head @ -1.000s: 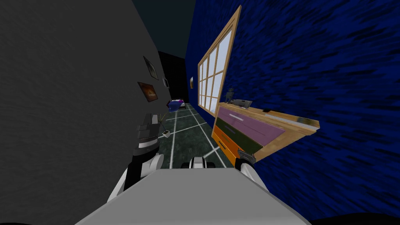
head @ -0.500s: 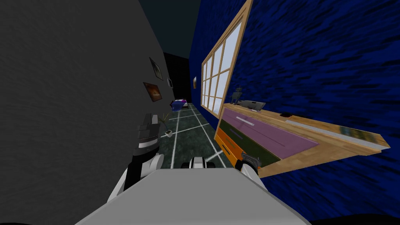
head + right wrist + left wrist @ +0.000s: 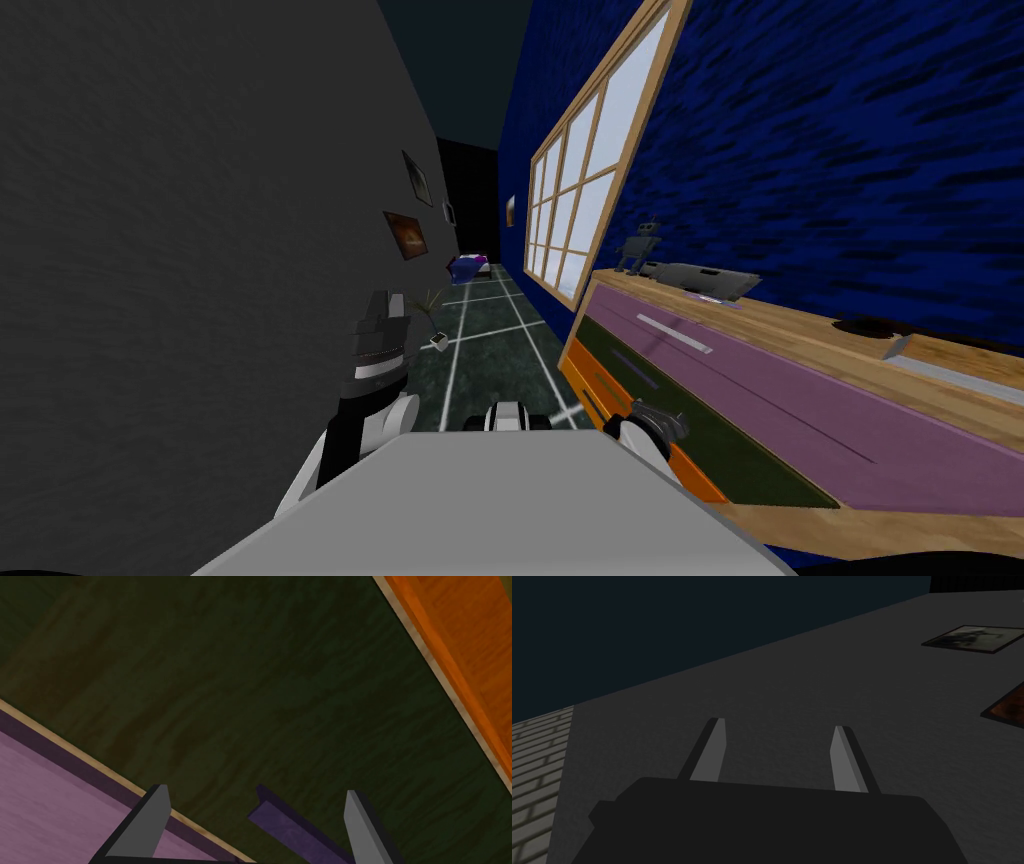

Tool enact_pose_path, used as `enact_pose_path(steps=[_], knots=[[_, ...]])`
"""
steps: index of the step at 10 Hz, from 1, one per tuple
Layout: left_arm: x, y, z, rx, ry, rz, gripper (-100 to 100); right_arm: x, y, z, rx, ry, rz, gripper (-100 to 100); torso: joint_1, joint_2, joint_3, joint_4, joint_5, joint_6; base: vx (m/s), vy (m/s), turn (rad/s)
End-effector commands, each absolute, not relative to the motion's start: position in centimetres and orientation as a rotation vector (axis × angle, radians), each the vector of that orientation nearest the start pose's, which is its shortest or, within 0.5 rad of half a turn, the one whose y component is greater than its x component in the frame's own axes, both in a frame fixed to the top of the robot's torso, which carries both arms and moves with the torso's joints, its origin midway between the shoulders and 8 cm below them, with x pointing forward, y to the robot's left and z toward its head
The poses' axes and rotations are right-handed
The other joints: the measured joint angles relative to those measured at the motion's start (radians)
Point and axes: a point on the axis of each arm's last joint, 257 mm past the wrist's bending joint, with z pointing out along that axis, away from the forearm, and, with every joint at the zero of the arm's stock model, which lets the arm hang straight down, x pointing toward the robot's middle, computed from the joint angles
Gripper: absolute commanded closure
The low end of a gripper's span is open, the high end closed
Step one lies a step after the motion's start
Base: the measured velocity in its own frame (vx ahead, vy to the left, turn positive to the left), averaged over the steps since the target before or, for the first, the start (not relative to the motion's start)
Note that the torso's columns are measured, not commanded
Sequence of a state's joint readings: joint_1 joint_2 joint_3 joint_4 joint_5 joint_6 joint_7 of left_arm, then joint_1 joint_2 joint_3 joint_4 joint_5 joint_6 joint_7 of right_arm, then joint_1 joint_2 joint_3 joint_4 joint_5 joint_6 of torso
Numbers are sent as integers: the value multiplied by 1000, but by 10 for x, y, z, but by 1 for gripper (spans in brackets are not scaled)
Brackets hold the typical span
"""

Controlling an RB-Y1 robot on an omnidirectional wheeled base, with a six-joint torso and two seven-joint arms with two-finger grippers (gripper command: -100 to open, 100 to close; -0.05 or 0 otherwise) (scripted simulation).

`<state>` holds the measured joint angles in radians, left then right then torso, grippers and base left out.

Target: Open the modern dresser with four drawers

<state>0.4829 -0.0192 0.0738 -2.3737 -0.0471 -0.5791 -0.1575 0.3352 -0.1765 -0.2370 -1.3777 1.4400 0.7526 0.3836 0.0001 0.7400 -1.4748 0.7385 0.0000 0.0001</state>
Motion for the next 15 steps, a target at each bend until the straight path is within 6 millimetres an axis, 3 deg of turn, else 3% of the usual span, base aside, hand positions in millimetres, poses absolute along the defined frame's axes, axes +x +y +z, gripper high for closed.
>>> enact_pose_path(steps=[1,3,5,6,12,13,15], knots=[[305,286,84,-430,524,-1090,0,218,-613,-374,350,1993,-1469,-100,1,0,0,0,0,0,120,-7,124],[305,286,84,-430,524,-1090,0,211,-622,-367,323,1984,-1557,-100,-1,-2,-1,0,0,0,131,-23,156],[305,286,84,-430,523,-1090,0,215,-620,-369,329,1986,-1537,-100,1,1,0,0,0,0,36,-5,11],[305,286,84,-430,523,-1090,0,215,-620,-369,329,1986,-1537,100,1,2,2,1,0,0,7,-1,1],[305,286,84,-430,523,-1090,0,231,-623,-366,361,1990,-1554,100,1,0,0,0,0,0,-97,144,58],[305,286,84,-430,523,-1090,0,230,-621,-365,390,1973,-1547,-100,-5,-5,-3,-1,-1,0,-11,-23,-6],[305,286,84,-430,524,-1090,0,228,-619,-364,417,1954,-1541,-100,-8,-7,-4,-2,-2,0,14,-89,4]])
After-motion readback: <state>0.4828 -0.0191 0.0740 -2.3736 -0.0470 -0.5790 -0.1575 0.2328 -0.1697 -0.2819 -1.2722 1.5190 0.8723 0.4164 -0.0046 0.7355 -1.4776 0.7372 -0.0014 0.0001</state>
